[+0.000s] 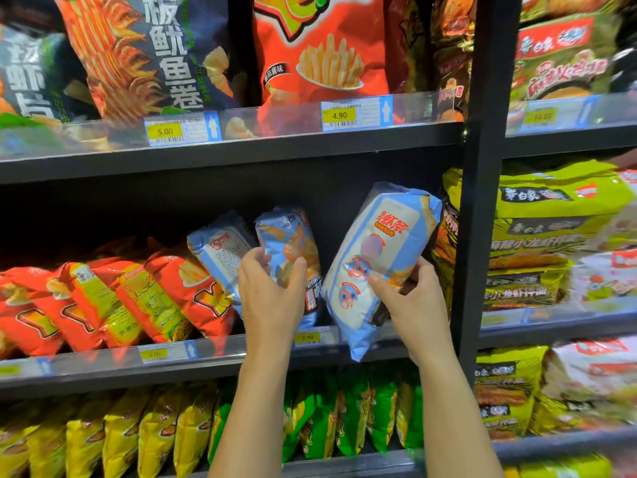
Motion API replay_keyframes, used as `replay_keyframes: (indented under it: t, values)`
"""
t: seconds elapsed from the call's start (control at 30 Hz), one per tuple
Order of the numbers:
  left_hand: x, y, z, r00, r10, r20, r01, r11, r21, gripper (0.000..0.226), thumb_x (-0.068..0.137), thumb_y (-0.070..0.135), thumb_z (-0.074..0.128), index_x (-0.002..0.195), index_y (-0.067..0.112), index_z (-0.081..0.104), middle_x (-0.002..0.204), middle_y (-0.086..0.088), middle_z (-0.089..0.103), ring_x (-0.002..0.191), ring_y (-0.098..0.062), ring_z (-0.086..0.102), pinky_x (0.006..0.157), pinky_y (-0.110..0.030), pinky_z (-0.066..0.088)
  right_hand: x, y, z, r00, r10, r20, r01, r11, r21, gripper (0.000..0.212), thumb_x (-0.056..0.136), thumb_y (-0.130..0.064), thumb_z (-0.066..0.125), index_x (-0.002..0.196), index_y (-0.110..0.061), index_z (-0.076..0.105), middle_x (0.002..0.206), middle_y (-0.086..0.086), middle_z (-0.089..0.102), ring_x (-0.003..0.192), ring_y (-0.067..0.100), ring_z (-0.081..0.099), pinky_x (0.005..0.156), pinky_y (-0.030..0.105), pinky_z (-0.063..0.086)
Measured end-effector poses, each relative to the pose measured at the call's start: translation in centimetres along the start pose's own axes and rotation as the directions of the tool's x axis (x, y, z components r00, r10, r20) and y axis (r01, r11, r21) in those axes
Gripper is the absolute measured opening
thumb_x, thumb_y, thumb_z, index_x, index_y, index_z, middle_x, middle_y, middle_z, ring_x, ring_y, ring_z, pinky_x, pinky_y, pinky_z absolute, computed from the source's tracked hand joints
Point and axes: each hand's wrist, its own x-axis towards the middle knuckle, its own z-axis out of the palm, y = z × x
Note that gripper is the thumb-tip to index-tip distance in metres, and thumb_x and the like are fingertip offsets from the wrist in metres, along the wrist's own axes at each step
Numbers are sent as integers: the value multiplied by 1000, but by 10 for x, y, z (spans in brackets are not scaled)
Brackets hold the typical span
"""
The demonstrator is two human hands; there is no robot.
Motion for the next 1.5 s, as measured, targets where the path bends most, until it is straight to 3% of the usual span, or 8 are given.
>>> replay_keyframes:
  t: [0.17,0.37,0.57,0.8,0.87,1.1,1.27,1.5]
  values:
    - [-15,7,-9,970,-13,243,56,984,-169,45,95,38,74,133,25,53,128,14,61,122,-3,60,88,-11,49,-21,-3,-21,993,37,108,-51,990,128,55,88,-20,83,137,-23,57,113,-11,76,99,-2,73,71,20,61]
    - [-32,6,-14,877,39,478,74,974,-215,57,88,57,72,137,36,51,138,20,60,128,4,57,106,-23,49,-47,-10,-43,967,22,255,-71,980,184,56,80,-30,82,132,-25,64,122,-2,76,115,21,73,94,51,61]
    - [-51,1,-27,719,0,695,273,919,-283,67,81,60,70,141,31,58,136,8,71,125,-17,68,107,-48,53,-65,-2,-55,922,33,386,-175,924,339,52,87,-19,71,138,-13,60,130,12,73,121,34,70,98,51,60]
    - [-83,-2,-22,770,-24,637,244,934,-260,50,81,41,76,128,34,60,115,24,76,105,1,73,80,-16,55,-81,10,-42,941,150,302,-265,882,388,71,80,-60,72,133,-14,60,114,-1,79,102,16,77,79,32,64]
    - [-89,-2,-19,771,-36,636,223,951,-216,51,82,44,80,128,36,58,115,24,75,106,0,73,84,-22,57,-84,10,-36,956,179,232,-254,901,353,71,80,-67,74,128,-17,60,99,-9,79,86,6,76,72,26,61]
    - [-99,1,-21,721,-94,686,250,959,-131,60,78,61,82,128,42,54,116,24,74,104,-2,73,88,-32,60,-89,17,-29,974,201,108,-227,910,347,57,81,-48,73,131,-21,62,116,-3,79,104,19,78,86,42,63]
    - [-91,3,-27,668,-244,703,528,821,-217,83,74,79,70,143,35,57,136,12,70,126,-12,67,112,-49,48,-89,24,-37,938,289,193,-347,808,476,48,89,-45,65,133,-24,65,123,2,78,113,23,75,100,48,57]
    - [-84,22,-32,666,-264,698,596,751,-285,89,73,79,59,145,28,55,132,6,73,120,-17,71,108,-50,52,-90,31,-41,901,307,307,-426,765,484,54,91,-44,63,140,-22,62,127,9,75,116,29,73,99,51,58]
